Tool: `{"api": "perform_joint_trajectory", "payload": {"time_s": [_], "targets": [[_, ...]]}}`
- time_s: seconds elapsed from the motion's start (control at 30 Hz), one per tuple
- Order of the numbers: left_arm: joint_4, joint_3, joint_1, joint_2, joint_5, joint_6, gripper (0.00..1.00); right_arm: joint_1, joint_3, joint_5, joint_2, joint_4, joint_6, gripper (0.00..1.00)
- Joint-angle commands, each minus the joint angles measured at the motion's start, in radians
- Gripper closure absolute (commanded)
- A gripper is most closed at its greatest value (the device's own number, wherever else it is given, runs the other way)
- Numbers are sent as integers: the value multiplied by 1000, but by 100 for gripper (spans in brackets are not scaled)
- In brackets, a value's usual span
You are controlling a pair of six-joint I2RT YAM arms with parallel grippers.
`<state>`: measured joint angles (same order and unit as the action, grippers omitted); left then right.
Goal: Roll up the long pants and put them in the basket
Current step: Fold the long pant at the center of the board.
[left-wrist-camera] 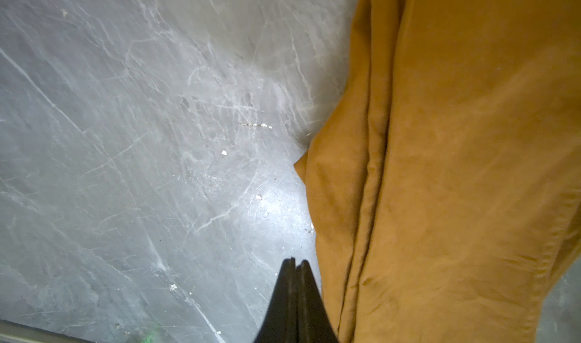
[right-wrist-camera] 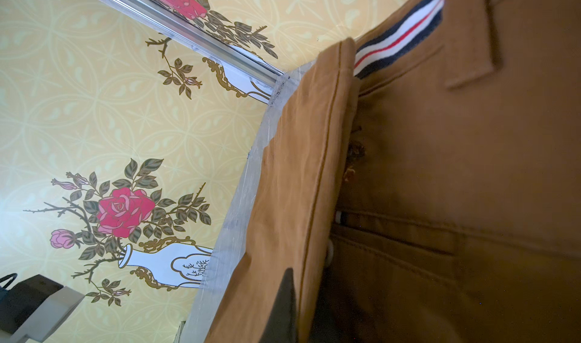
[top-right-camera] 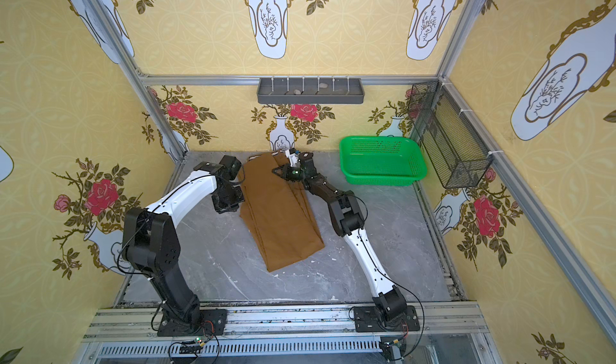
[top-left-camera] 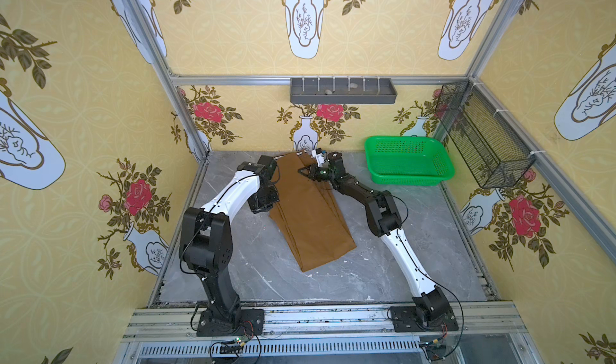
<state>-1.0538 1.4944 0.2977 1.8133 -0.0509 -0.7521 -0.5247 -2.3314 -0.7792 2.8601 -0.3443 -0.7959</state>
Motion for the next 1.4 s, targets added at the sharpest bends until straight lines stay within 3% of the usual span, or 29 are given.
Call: {"api": "perform_joint_trajectory", "payload": {"time_s": [0.0,0.53,0.8,1.0,1.07,1.17,1.2,1.3,1.37], "targets": [[-2,-18,-1,0,9,-6,100,8,55,14,-49,-126,-44,100],[18,-43,-1,17,34,15,100,28,200,55,-201,-257,-50,100],[26,-49,-2,25,46,23,100,64,204,97,-184,-239,-47,100],[29,-32,-2,44,60,26,100,71,83,73,-85,-138,-63,95],[25,-19,-2,58,64,27,100,71,84,75,-75,-124,-64,85],[31,-11,-2,67,83,27,100,71,93,76,-70,-85,-60,27],[34,-9,-2,70,89,27,100,71,93,74,-69,-58,-49,16],[23,17,-3,79,82,22,100,72,134,69,-98,12,-4,10],[15,55,-3,86,68,15,100,82,261,133,-186,40,48,8]]}}
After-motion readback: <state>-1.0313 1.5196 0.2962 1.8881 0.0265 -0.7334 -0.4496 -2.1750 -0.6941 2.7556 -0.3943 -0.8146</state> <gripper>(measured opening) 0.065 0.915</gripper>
